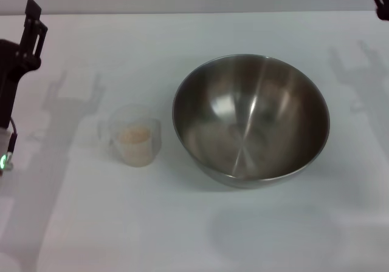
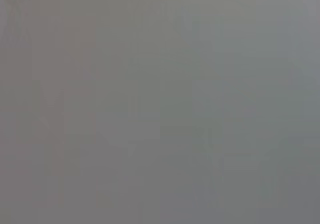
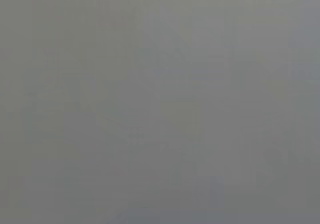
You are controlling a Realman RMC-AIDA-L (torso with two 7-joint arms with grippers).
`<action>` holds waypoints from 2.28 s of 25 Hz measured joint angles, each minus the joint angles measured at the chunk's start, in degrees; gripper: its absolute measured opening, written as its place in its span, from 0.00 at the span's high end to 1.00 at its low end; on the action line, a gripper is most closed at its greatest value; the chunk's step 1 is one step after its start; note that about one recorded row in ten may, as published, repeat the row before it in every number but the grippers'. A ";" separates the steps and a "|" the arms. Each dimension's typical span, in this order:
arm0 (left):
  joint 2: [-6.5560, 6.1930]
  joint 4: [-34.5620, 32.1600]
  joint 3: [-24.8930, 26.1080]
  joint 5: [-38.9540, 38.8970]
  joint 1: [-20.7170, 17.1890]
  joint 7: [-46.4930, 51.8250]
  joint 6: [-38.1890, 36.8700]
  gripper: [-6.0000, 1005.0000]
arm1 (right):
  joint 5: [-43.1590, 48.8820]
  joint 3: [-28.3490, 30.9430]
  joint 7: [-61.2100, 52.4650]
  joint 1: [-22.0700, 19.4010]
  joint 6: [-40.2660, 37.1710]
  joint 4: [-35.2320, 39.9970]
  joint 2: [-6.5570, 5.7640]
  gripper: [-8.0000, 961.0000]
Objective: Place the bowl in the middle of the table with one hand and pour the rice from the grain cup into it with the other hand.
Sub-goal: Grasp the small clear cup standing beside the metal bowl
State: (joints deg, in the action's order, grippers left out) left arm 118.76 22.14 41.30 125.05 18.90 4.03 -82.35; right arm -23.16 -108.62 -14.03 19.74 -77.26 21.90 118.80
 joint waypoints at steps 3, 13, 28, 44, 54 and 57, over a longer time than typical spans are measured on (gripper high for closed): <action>-0.12 -0.25 -3.05 1.78 -2.57 1.41 -2.88 0.32 | -0.01 1.22 0.46 0.04 -3.45 -3.99 0.04 0.26; -0.05 -0.73 -10.70 3.10 -8.56 -1.10 -2.76 0.33 | 0.10 4.56 4.77 2.30 -1.06 -7.56 -0.42 0.26; 0.24 -0.45 -15.14 3.09 -10.98 -1.59 3.94 0.33 | -0.25 6.07 6.04 4.54 0.56 -8.54 -0.50 0.26; 0.06 -0.53 -18.02 3.07 -11.92 -3.84 6.28 0.33 | -0.37 6.06 6.04 4.84 0.55 -8.64 -0.51 0.26; 0.16 -0.11 -17.95 2.78 -11.24 -5.60 9.85 0.33 | -0.40 6.06 6.04 4.87 0.53 -8.63 -0.51 0.26; 0.16 -0.21 -17.56 2.70 -10.86 -5.61 10.67 0.33 | -0.40 6.06 6.04 4.87 0.53 -8.63 -0.51 0.26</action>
State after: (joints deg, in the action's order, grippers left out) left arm 118.92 21.93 23.74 127.75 8.04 -1.58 -71.68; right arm -23.56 -102.56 -7.99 24.61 -76.73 13.27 118.30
